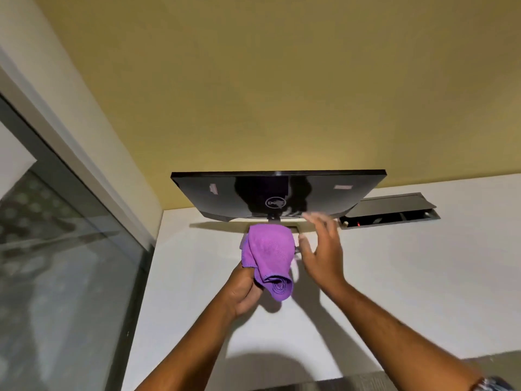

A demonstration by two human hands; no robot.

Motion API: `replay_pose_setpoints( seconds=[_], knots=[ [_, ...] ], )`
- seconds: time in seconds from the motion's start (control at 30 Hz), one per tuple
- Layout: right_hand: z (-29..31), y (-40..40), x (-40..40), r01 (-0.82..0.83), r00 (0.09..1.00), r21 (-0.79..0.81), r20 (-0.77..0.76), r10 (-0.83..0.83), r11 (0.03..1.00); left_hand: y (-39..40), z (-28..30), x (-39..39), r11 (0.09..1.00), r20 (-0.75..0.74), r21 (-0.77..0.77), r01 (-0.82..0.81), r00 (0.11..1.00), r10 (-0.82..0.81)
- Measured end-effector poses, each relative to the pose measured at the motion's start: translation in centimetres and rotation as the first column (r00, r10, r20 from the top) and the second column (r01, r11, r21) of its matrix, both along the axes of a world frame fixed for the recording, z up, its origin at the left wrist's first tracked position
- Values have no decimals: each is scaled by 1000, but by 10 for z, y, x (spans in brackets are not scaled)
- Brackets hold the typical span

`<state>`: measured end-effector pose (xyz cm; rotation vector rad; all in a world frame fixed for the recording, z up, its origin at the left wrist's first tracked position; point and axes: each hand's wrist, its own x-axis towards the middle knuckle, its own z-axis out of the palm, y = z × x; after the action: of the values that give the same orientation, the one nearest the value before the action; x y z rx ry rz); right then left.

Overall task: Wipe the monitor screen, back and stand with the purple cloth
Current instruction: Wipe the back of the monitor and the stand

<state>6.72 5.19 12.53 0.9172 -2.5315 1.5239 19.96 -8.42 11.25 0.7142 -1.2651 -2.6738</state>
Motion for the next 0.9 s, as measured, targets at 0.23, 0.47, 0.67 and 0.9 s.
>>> replay_pose_setpoints(
  seconds=[0.23,0.47,0.67,0.9],
  knots=[
    [-20,56,17,-97,599,-256,757,261,962,45,11,9,983,-46,185,-6,999,15],
    [-21,81,8,-188,633,-268,702,325,945,54,17,10,960,150,151,-236,965,213],
    [-32,85,1,-354,681,-132,642,352,926,57,8,5,704,229,-683,194,972,-45],
    [-36,74,-4,-334,857,-17,412,311,942,36,2,-4,316,260,-925,211,958,122]
  ],
)
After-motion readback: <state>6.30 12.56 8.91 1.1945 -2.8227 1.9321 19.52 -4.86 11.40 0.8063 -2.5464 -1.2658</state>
